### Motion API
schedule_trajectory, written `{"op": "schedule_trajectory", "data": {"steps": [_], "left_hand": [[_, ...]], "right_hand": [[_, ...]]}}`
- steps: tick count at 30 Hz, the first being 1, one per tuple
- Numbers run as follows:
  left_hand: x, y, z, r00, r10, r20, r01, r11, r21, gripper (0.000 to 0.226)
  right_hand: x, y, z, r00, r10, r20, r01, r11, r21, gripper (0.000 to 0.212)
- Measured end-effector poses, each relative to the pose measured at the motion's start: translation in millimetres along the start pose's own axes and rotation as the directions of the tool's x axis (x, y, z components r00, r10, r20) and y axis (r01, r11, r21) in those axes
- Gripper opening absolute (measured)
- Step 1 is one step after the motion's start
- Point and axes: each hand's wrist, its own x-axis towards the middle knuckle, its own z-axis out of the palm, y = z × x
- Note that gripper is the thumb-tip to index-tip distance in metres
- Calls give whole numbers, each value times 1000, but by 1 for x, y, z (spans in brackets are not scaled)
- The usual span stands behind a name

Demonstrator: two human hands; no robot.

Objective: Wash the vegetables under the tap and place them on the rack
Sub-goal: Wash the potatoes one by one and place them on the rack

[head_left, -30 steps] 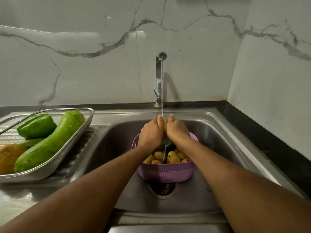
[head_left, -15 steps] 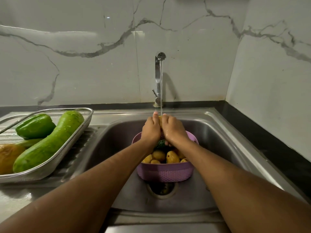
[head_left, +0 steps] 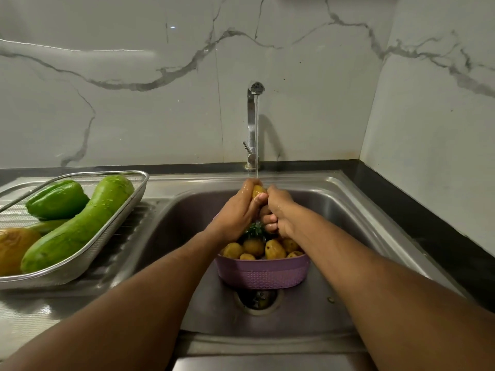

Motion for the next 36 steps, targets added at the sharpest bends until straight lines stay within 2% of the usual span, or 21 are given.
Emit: {"op": "schedule_trajectory", "data": {"steps": [5, 7, 13, 18, 23, 24, 26, 27, 29, 31, 33, 34, 36], "left_hand": [[-2, -14, -9, 998, 52, 36, -56, 990, 131, 34], [-3, -15, -9, 997, 46, 68, -57, 985, 161, 36], [-5, -10, -8, 989, -3, 151, -31, 975, 222, 52], [-8, -14, -6, 992, -6, 125, -25, 969, 244, 46], [-5, -10, -1, 998, -49, 43, 42, 987, 158, 35], [-3, -6, 1, 998, -65, 23, 63, 994, 86, 36], [3, 5, 3, 987, -159, -22, 153, 972, -177, 40], [6, 9, 3, 977, -212, -21, 196, 933, -302, 42], [12, 15, 4, 954, -300, 16, 276, 853, -443, 43], [15, 18, 5, 918, -394, 48, 363, 782, -506, 42], [16, 18, 5, 876, -475, 80, 446, 737, -507, 43], [16, 18, 5, 868, -489, 89, 466, 738, -489, 44], [13, 15, 3, 868, -491, 77, 474, 771, -426, 48]], "right_hand": [[8, -3, -7, 954, 186, 234, -216, 970, 109, 64], [7, -3, -10, 933, 231, 276, -272, 955, 120, 64], [13, 3, -12, 929, 271, 252, -311, 940, 137, 61], [11, 7, -10, 952, 247, 179, -265, 960, 89, 61], [0, 2, -2, 992, 129, 3, -128, 989, 74, 59], [-1, 2, 0, 994, 102, -43, -100, 993, 59, 58], [-1, 3, 3, 989, 18, -150, -25, 999, -46, 54], [1, 4, 5, 979, -39, -202, 17, 994, -108, 52], [4, 5, 7, 952, -153, -264, 99, 973, -210, 50], [8, 4, 9, 914, -308, -266, 190, 901, -390, 55], [14, 7, 8, 860, -472, -195, 282, 757, -590, 50], [16, 9, 7, 845, -513, -150, 310, 698, -646, 42], [17, 12, 6, 850, -524, -54, 356, 648, -673, 29]]}}
